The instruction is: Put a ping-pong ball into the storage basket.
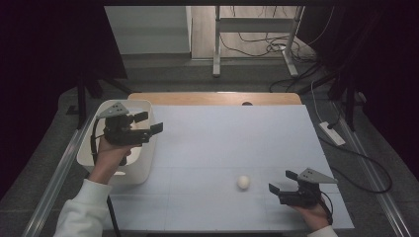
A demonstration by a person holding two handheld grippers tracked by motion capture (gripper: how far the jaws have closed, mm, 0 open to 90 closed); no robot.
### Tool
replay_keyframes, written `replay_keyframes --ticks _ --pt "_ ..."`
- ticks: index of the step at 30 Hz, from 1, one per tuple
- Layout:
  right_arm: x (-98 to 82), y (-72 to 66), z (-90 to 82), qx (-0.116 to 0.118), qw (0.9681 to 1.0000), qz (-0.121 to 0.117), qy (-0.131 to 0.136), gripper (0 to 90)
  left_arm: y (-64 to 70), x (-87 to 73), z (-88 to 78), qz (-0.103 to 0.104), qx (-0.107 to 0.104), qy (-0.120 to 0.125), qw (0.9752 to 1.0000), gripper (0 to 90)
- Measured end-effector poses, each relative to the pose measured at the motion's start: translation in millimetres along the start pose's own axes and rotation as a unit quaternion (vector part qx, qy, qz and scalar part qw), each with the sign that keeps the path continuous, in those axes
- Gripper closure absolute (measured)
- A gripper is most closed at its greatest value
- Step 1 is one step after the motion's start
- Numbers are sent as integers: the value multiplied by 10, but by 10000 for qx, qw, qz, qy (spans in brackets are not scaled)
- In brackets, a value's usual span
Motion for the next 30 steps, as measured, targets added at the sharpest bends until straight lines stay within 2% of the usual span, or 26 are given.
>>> replay_keyframes --ticks 8,16,30 --pt "-1 1 -12 17 10000 -22 16 117 148 -2 85 161 -141 -81 9997 214" --pt "1 13 -21 -4 10000 -16 24 117 279 -34 170 233 -287 -150 9992 214" --pt "-1 17 -24 -14 10000 -19 19 119 423 -76 312 370 -443 -318 9978 214"
Point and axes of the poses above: each handheld gripper's, and its own axes: z roughly forward along the jaws, x roughly out of its top, y roughly to its right, the point moved 9 cm from there along z, roughly forward along the jaws, and after that the axes turned 11 degrees about x, right-handed, at the moved point
